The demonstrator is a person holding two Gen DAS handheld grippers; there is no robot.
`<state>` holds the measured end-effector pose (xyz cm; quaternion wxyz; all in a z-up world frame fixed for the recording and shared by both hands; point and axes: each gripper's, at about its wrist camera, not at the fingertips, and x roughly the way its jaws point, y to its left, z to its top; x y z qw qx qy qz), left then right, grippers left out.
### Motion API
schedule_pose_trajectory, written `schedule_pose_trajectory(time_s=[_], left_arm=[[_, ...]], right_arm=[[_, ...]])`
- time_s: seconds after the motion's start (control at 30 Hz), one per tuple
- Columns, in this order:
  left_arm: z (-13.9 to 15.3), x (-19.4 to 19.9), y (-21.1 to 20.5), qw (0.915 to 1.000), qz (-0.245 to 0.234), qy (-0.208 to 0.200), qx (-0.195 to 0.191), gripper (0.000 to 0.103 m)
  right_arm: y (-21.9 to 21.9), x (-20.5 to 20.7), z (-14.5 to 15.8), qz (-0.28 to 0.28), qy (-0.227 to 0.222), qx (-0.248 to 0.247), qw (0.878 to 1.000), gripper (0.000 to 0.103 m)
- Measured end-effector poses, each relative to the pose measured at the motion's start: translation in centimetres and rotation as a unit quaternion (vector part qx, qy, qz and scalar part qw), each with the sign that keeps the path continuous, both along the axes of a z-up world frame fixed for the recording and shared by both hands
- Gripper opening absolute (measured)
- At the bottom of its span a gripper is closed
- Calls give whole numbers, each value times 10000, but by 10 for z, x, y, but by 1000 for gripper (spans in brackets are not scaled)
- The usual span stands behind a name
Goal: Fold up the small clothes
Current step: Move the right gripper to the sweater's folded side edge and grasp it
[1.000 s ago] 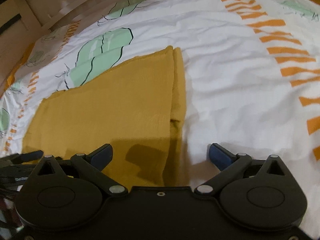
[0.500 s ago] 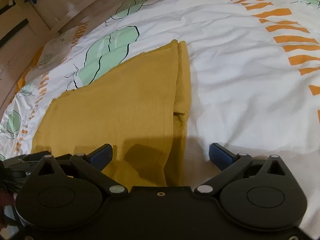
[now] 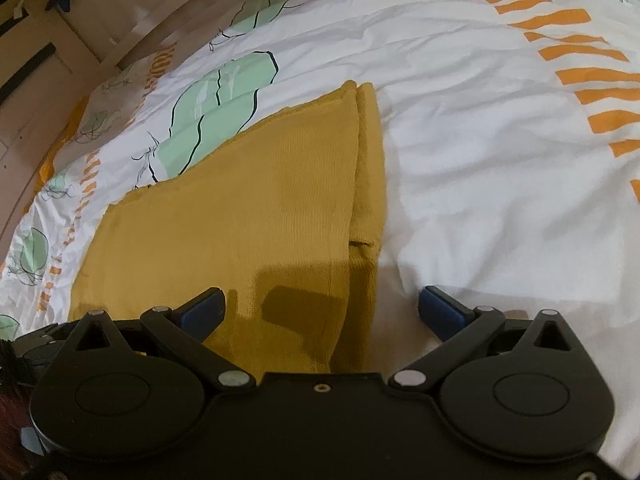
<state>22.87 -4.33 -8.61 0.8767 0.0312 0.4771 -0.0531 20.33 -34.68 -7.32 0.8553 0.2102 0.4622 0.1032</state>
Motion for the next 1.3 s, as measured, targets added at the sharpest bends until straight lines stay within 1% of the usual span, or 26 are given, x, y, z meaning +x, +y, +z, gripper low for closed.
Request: schedule_pose_trajectory(time_s=[0.07, 0.13, 0.27, 0.43, 0.57, 0.67, 0.73, 0.87, 1.0, 1.07, 1.17, 1.3], left_arm=[[8, 4, 0, 9999, 45, 44, -109, 99], [18, 11, -2, 9997, 64, -54, -217, 95], [29, 37, -11, 9992, 237, -157, -270, 94], [21, 69, -17, 9981, 512, -64, -328, 94], [2, 83, -17, 9978, 577, 190, -262, 95], [-1, 85, -19, 9986, 461, 178, -166, 98], [-2, 87, -19, 9986, 444, 212, -180, 98], [-4, 89, -16, 9986, 404, 256, -214, 102], [-5, 93, -19, 9988, 378, 283, -152, 103], [-5, 95, -20, 9988, 373, 294, -129, 103], [-4, 95, -20, 9987, 373, 314, -124, 103], [3, 78, -19, 9992, 302, 220, -105, 102]], right_arm=[[-2, 1, 0, -3, 33, 66, 10000, 103], [-4, 2, 0, -7, 59, 147, 9999, 103], [-9, 3, 0, -43, 72, 334, 9994, 103], [-19, 6, -2, -137, 33, 781, 9968, 103], [-28, 9, -7, -239, -21, 1266, 9917, 103], [-32, 12, -12, -279, -65, 1618, 9864, 103], [-35, 14, -17, -304, -124, 1854, 9821, 103], [-42, 19, -28, -385, -317, 2469, 9678, 103], [-45, 24, -34, -470, -462, 2873, 9556, 103], [-44, 26, -36, -471, -539, 2989, 9516, 103], [-44, 27, -37, -452, -622, 3034, 9498, 103], [-46, 26, -36, -461, -635, 3073, 9484, 103]])
